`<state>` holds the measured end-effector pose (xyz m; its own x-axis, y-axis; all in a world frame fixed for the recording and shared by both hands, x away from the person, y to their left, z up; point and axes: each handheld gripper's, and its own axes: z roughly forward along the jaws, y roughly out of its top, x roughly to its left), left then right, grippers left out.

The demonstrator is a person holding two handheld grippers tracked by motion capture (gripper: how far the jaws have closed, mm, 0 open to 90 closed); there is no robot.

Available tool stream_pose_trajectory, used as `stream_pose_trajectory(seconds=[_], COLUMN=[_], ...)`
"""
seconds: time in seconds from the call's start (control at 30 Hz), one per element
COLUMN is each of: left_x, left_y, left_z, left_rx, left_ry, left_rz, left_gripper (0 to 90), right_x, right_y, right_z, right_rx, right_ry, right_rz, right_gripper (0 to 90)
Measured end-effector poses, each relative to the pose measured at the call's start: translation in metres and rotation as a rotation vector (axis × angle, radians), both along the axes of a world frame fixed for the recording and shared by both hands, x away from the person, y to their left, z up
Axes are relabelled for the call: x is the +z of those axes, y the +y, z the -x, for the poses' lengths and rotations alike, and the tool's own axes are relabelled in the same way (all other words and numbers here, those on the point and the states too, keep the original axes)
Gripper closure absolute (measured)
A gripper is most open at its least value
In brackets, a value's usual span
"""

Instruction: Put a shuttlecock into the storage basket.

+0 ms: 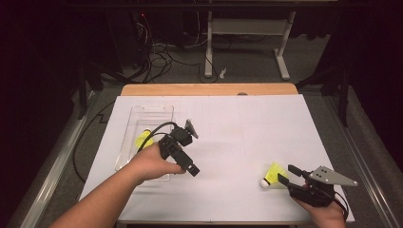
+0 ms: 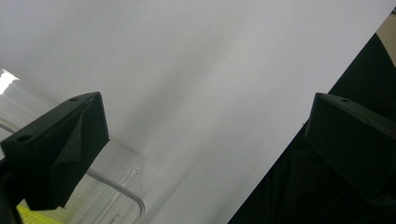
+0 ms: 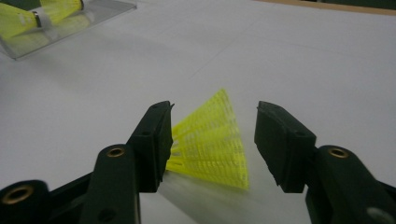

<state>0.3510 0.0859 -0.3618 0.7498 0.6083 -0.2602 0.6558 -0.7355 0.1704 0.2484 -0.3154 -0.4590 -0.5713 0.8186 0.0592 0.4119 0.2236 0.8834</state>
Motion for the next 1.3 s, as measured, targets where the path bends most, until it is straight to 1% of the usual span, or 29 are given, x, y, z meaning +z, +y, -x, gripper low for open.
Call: stream_pose_trajectory(seconds=[0.07,0.1,0.17,0.27,0.4,0.57,0.6,0.77,0.87,1.07,1.3], left_x=[0.0008,0.0010,0.0009,0.0011,0.0001,-0.0046,-0.0049,-0.0055,-0.0047,-0.0026,-0.0005], left_y=[0.0007,0.0010,0.0008,0.0001,-0.0011,-0.0033,-0.0037,-0.0055,-0.0036,-0.0005,0.0022], left_z=[0.0014,0.0017,0.0025,0.0034,0.0033,0.0026,0.0027,0.0032,0.0021,0.0017,0.0021], left_rx=[-0.001,0.003,0.002,0.001,0.002,0.000,0.001,0.000,0.003,0.012,0.024], left_ry=[-0.007,-0.010,-0.006,-0.008,-0.010,-0.003,-0.002,-0.002,-0.004,-0.006,-0.012], left_rz=[-0.005,-0.002,-0.004,-0.003,-0.005,-0.015,-0.014,-0.017,-0.018,-0.018,-0.018], left_gripper=[0.6,0.6,0.6,0.6,0.6,0.6,0.6,0.6,0.6,0.6,0.6], right_x=[0.0007,-0.0004,-0.0025,-0.0048,-0.0058,-0.0066,-0.0063,-0.0041,-0.0029,-0.0005,0.0029], right_y=[0.0015,0.0024,0.0024,0.0018,0.0016,0.0008,0.0007,0.0008,0.0004,0.0026,0.0039], right_z=[0.0002,-0.0002,-0.0011,-0.0020,-0.0031,-0.0034,-0.0034,-0.0018,-0.0017,-0.0013,0.0006], right_rx=[0.017,0.029,0.041,0.042,0.048,0.056,0.057,0.061,0.065,0.083,0.108], right_ry=[-0.005,0.004,0.020,0.031,0.043,0.049,0.049,0.044,0.054,0.053,0.040], right_rz=[-0.002,0.009,0.016,0.011,0.020,0.028,0.028,0.033,0.031,0.030,0.002], right_gripper=[52.1,52.7,54.6,57.9,63.9,70.7,73.6,82.8,89.2,90.0,90.0])
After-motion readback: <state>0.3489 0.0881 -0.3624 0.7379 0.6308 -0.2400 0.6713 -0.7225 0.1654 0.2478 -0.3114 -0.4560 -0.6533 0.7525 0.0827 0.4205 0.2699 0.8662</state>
